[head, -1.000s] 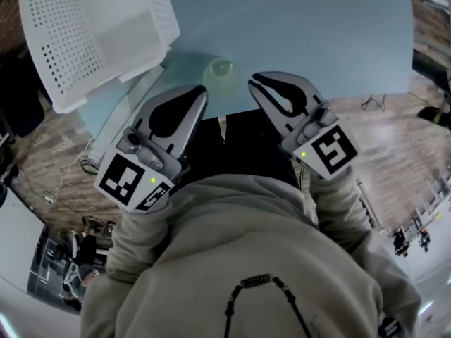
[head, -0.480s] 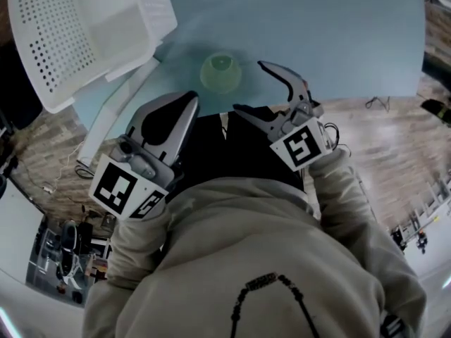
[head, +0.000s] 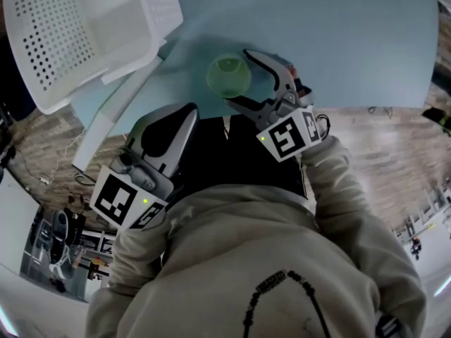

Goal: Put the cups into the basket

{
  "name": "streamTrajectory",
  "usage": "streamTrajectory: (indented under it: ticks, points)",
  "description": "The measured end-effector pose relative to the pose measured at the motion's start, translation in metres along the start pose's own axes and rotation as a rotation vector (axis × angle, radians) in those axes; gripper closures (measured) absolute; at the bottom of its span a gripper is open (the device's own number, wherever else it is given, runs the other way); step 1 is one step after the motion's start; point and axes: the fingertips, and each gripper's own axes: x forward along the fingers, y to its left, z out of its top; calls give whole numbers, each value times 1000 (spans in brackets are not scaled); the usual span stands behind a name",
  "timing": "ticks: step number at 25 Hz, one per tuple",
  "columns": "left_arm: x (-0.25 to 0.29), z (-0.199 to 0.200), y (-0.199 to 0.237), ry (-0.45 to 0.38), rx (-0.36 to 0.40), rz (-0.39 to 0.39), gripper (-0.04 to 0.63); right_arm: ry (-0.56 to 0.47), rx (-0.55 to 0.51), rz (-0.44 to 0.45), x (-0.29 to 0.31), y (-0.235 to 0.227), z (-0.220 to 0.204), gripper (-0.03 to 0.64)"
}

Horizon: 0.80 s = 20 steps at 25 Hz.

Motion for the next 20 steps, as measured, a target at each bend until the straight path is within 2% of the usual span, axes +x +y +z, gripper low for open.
streamTrajectory:
  ticks: [4,12,17,20]
  points:
    - [-8,-6,11,-15,-36,26,600,-21,4,16,12,2,2,204]
    - [-6,-10,11,-25,-46,23,598,-19,9,9,19,1,0,207]
    - [-5,-16,10,-24,-57,17,598,-19,21,38,22,4,-3,209]
    - [-5,-20,6,-17,-57,14,598,-26,23,25,20,1,-4,255]
